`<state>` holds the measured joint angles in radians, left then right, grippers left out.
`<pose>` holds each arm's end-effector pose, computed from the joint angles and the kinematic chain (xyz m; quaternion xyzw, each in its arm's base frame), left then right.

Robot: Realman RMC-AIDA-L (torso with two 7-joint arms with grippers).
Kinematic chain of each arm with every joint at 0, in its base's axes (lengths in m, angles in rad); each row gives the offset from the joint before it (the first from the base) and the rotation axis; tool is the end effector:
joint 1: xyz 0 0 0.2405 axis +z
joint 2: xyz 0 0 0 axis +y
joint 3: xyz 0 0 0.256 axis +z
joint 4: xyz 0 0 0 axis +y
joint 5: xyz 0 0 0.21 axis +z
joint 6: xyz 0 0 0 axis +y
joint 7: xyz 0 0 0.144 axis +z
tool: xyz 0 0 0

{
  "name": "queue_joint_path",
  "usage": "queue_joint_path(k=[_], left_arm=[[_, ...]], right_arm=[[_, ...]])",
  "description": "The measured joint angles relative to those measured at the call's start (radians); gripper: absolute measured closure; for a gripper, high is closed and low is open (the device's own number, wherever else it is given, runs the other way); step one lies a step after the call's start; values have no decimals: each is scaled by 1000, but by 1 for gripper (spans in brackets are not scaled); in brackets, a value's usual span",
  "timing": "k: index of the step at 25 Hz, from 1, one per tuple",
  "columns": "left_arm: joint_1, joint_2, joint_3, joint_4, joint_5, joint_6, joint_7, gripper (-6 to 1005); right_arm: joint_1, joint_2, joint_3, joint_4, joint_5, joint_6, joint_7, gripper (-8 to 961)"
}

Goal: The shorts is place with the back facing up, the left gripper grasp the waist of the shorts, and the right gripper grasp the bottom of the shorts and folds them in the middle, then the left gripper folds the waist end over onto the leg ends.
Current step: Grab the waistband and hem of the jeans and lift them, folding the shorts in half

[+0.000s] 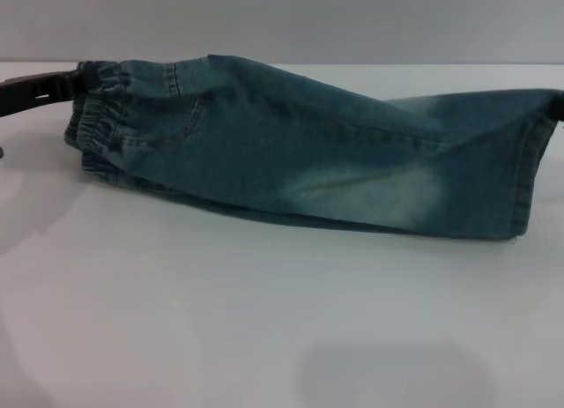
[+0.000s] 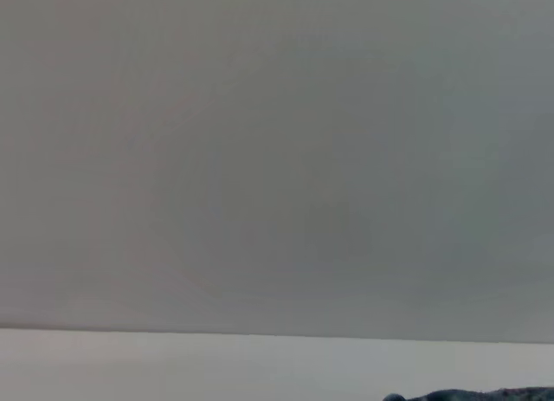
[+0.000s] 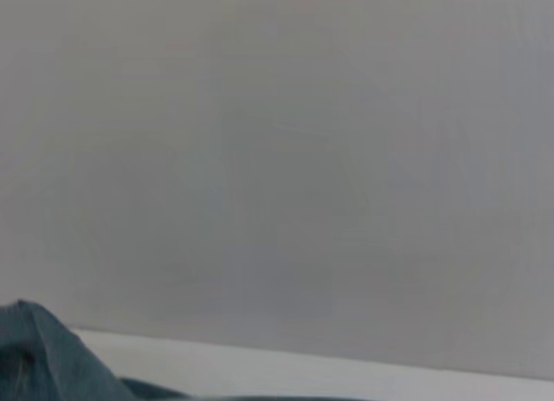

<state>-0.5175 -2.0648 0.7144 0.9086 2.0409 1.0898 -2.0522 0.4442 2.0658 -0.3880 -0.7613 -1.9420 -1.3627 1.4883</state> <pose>-0.2853 0.3990 0.0727 -0.7920 -0.4517 -0.2270 0.3424 0.3259 0.3435 0.0806 -0.8252 0.3334 0.2809 0.3592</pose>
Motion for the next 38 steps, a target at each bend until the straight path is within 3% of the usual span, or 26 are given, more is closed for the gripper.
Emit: queue_joint_path(k=[5,8,11,12,14,38], left_arm=[[0,0,10,-1,-1,-12,0,944],[-3,0,119,-11,-22,-98,0,944],[-3,0,119,-11,-22,-98,0,944],[-2,0,170,-19,-24,-140,0,944],[-5,0,189,-30,-25,-158,0,944],[-10,-3,298,-81,-30,-301,0,943]], right_arm=[[16,0,-1,62,33,39,-55,952],[25,1,-2,92,38,77,-63,952],[31,1,-2,134,69,115,-108,952],[33,1,-2,152,82,124,-133,952],[39,1,-2,179,96,140,-173,952],[133,2,-4,332,151,430,-196,952]])
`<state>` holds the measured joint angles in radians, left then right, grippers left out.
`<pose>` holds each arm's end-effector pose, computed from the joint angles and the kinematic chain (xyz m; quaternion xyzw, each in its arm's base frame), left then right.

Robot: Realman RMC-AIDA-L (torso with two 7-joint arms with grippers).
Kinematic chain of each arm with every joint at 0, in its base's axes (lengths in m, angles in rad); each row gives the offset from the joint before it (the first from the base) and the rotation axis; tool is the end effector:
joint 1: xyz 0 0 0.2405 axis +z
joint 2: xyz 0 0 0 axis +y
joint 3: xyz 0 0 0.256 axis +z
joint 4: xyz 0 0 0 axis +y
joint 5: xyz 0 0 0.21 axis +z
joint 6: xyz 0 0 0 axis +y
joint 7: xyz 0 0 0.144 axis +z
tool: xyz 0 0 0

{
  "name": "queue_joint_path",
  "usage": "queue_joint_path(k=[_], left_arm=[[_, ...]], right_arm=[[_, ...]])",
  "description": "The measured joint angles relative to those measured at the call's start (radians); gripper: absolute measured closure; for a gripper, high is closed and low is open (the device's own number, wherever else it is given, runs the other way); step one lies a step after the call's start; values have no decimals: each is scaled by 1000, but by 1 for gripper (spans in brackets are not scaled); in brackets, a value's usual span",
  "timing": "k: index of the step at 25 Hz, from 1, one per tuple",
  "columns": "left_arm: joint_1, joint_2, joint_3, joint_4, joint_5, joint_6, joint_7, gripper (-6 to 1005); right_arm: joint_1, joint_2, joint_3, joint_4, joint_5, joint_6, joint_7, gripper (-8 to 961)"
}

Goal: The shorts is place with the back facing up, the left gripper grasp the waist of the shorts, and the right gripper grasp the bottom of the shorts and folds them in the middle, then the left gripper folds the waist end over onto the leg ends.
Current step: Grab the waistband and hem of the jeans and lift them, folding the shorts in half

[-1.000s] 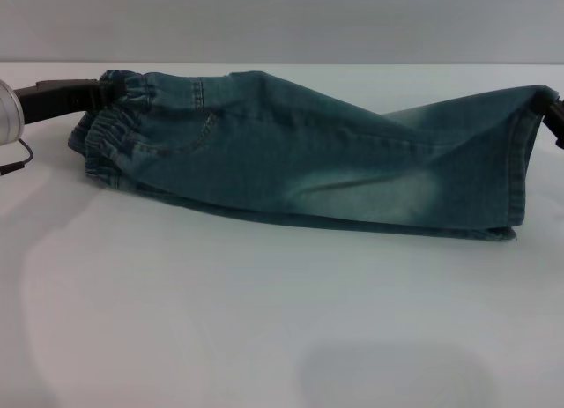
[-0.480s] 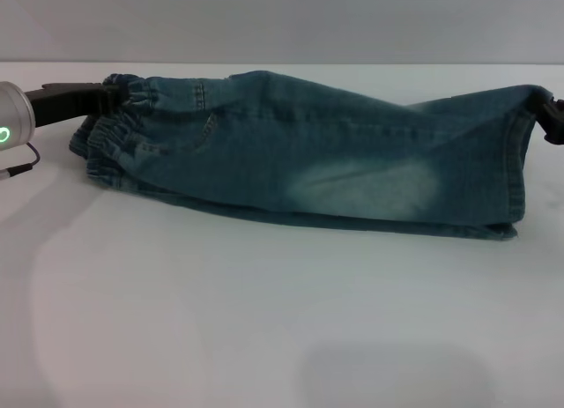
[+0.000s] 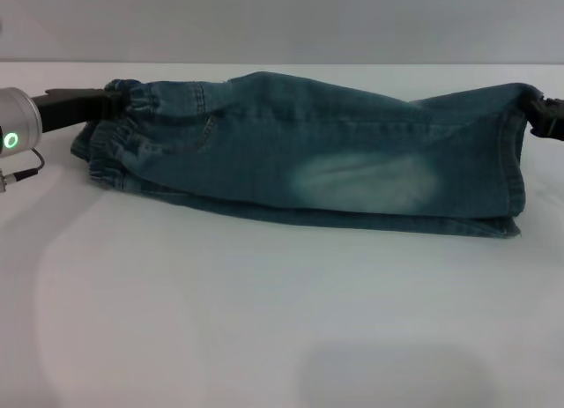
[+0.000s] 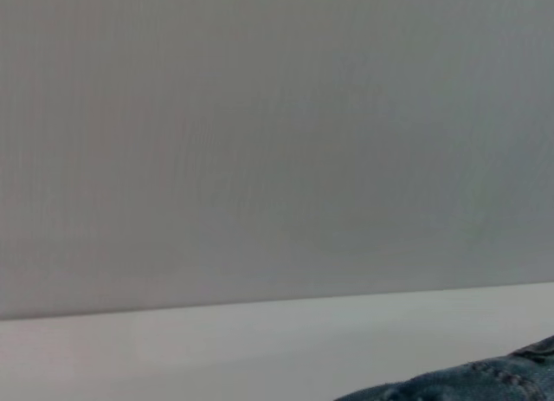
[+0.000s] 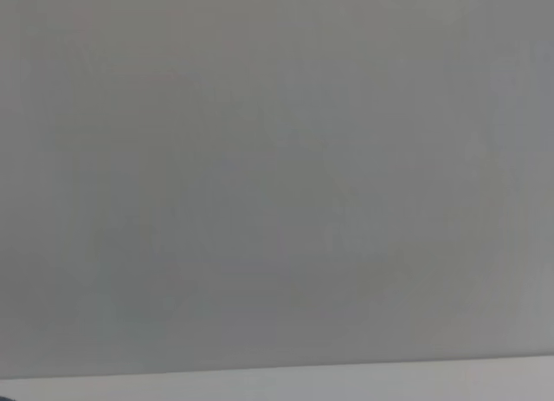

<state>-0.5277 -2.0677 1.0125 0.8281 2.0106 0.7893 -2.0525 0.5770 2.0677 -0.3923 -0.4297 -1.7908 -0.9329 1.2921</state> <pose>-0.2800 0.4162 0.0269 -0.8080 -0.4243 -0.1556 0.3781 0.3364 0.3892 0.0288 -0.7645 0.3972 0.2585 0.4371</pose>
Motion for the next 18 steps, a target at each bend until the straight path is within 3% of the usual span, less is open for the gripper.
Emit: queue_joint_path(k=[18], left_arm=[[0,8,21,-21,7,12,-35,943]], right_arm=[[-5,1,-51,16,-2,8,-9,919]])
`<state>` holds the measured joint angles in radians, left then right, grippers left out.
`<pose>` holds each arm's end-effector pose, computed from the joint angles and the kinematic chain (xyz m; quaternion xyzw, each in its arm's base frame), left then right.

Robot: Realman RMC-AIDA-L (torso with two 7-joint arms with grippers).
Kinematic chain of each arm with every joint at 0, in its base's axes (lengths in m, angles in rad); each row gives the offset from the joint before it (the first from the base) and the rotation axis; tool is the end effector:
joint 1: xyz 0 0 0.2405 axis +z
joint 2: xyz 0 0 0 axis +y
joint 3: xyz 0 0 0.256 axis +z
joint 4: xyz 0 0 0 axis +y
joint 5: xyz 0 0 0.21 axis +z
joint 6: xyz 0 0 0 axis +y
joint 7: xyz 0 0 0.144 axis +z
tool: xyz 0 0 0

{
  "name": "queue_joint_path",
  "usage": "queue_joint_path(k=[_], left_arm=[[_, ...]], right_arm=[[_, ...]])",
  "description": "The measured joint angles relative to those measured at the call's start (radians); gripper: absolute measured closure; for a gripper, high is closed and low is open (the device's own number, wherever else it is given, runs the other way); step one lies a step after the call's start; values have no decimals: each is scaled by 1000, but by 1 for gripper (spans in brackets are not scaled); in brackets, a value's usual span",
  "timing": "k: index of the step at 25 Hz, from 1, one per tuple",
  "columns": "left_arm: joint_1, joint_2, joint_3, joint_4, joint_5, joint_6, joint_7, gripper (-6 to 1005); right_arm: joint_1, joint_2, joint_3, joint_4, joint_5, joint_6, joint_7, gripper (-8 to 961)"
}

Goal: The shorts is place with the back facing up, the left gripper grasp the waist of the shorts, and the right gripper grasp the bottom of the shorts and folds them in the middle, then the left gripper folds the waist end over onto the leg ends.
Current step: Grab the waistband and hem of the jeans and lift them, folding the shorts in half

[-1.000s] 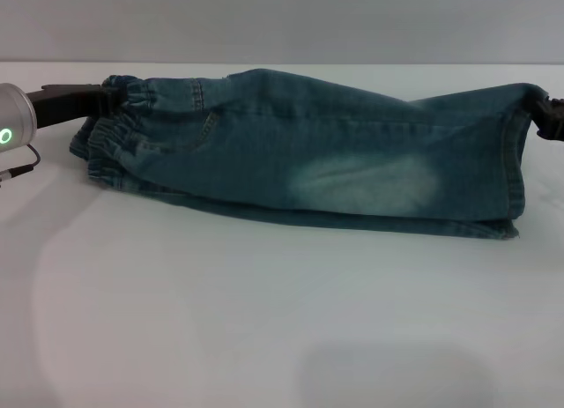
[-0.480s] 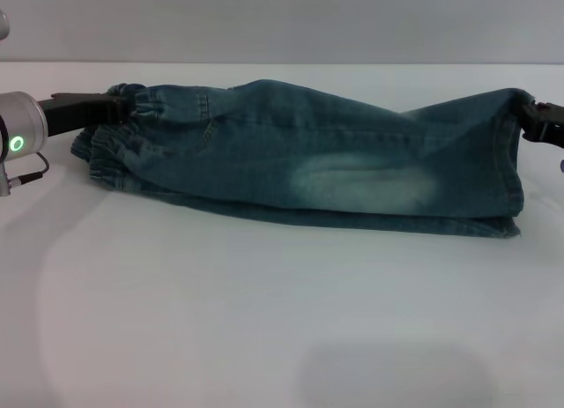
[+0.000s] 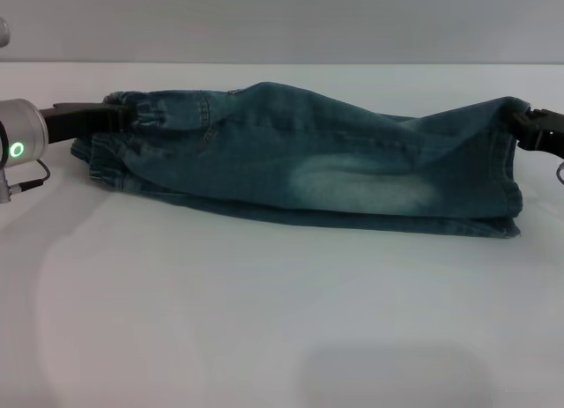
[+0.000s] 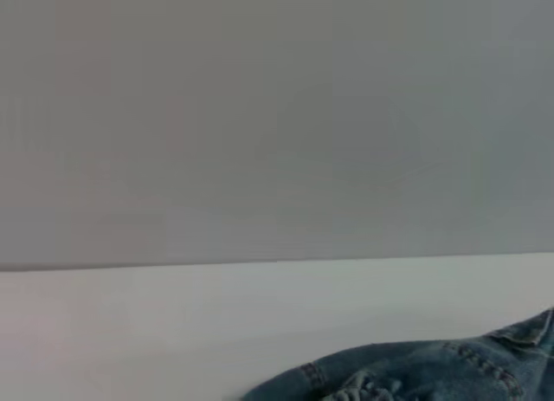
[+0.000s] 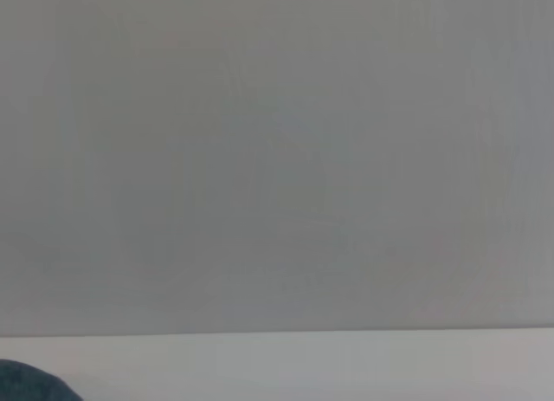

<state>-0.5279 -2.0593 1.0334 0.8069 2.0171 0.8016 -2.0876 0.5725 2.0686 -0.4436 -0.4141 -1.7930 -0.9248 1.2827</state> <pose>-0.2835 0.4126 0.0210 -0.8079 -0.4400 -0.1481 0.3631 0.3355 0.3859 0.0177 -0.7805 0.3924 0.2415 0.4225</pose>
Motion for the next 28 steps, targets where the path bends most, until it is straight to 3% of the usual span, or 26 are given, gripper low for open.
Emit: queue_joint_path(k=[5,8,11,13,19,28], left_arm=[[4,-1,6,4,8,-7,5,941],[5,-1,6,3,9,-10,7,938],[6,0,5,1,9,-16,8,786],[9,-1,5,2,9,-24,8,685],[11,-1,6,4,9,-27,8,445],[17,4,0,16,10,-23,25,257]], right_arm=[[-2,2,1,0,1,0,0,904],[-2,3,6,0,1,0,0,794],[-3,4,10,0,2,0,0,684],[-3,4,10,0,3,0,0,478],[-7,4,9,0,3,0,0,368],[-20,4,11,0,52,-3,-31,367]])
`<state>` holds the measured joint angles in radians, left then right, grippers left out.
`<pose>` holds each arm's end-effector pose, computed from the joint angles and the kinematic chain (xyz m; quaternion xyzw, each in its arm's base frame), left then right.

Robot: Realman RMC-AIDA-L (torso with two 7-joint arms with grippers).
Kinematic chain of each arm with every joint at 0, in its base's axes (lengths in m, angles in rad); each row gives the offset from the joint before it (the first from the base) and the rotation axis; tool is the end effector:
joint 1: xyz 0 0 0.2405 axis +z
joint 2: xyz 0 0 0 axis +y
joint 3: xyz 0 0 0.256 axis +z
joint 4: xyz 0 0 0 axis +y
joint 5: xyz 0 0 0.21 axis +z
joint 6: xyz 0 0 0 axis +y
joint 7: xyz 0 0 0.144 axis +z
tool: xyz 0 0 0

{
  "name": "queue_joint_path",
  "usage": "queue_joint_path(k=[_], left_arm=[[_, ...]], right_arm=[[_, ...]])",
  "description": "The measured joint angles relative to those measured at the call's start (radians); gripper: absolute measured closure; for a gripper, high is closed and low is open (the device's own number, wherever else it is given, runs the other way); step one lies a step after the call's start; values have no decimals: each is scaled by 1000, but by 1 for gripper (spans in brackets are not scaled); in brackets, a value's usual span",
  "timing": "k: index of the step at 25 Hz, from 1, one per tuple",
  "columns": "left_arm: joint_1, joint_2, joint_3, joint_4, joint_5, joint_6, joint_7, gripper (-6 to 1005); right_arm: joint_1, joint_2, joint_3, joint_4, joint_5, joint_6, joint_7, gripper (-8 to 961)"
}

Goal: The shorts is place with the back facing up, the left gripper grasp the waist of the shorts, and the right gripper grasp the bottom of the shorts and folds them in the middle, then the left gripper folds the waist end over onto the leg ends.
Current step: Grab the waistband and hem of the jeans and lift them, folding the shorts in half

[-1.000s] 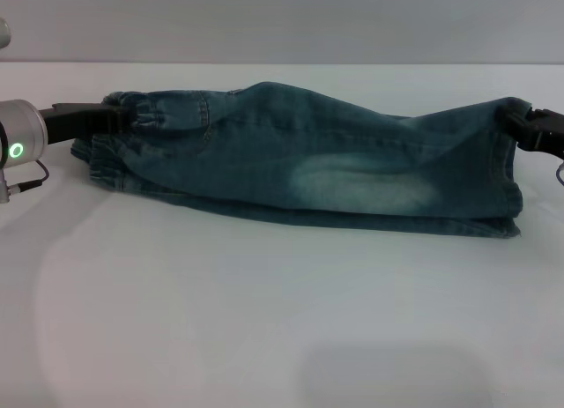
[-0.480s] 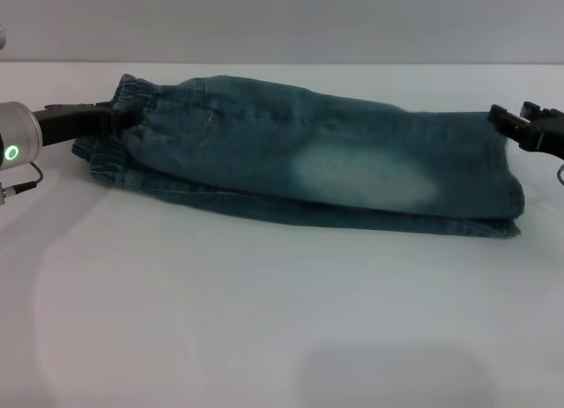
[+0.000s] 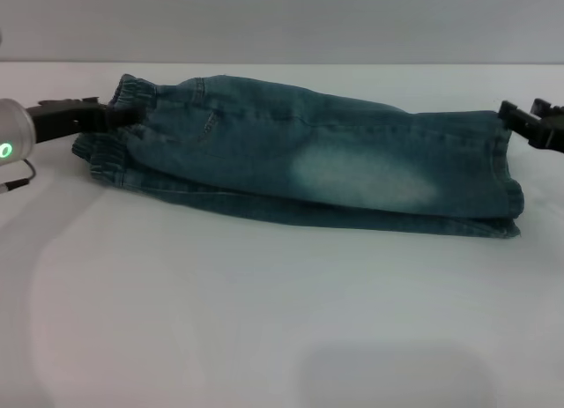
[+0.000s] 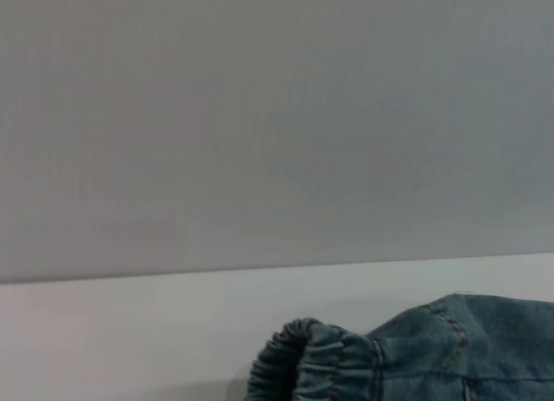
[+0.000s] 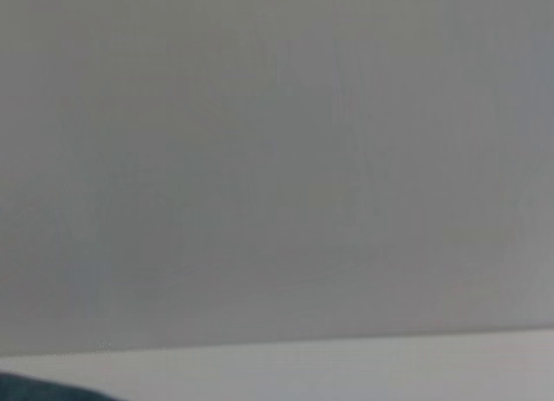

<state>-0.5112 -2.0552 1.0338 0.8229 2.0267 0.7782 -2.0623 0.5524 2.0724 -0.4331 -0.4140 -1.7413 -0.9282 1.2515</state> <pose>-0.2902 0.4119 0.0281 -0.8075 -0.4273 -0.1377 0.3827 0.3411 0.3813 0.0220 -0.7663 0.3956 0.2542 0.4377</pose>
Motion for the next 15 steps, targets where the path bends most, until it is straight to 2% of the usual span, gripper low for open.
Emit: queue_joint_path(k=[6,10,12,15], left_arm=[[48,7,-21,64,1,24,3,178],[58,28,-29,99,15,94,9,184],[50,36,-24,106,70,116,18,184],[28,27,-25,114,190,128,22,185]], right_arm=[[-14,1,-5,21,80,-16,-81,367],[-12,1,-2,24,83,-22,-91,367],[-8,1,-2,24,83,-26,-91,367],[-6,1,-1,24,83,-40,-92,367]])
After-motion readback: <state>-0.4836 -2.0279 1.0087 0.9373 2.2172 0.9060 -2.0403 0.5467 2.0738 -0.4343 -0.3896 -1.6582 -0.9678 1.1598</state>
